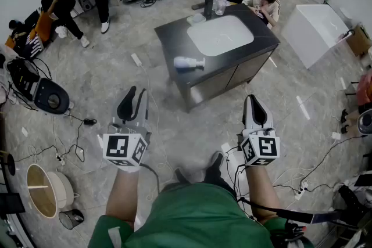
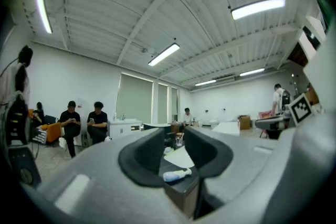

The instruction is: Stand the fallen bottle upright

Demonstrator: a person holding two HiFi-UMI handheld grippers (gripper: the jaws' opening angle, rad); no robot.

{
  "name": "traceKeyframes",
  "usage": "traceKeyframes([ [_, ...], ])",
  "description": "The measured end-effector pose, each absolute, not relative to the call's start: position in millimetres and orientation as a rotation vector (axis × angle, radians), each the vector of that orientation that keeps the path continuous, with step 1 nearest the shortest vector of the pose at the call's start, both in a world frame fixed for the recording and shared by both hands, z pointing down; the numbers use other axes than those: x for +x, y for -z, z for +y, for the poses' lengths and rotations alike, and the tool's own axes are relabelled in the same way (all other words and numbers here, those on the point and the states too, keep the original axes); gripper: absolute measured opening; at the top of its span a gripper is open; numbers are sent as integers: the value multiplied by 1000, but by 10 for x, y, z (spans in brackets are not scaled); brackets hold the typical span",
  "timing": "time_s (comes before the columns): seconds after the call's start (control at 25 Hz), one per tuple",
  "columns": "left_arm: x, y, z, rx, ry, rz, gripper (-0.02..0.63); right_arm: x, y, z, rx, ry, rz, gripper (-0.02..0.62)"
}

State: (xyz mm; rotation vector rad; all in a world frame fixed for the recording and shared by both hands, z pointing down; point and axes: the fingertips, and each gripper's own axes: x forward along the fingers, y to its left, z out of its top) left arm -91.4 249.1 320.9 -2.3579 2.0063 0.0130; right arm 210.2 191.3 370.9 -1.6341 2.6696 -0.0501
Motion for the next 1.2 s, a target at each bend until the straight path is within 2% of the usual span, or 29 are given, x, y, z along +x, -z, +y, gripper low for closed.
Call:
traceKeyframes([
  [0.72,-1433,-3259,2641,-2411,-45,1985,117,1653,-3676,2094,-1671,136,2625,18],
  [1.2,-1470,-3430,1508,-2409,23,2034,118,1478,-3976,809,-1556,307,2631,20],
])
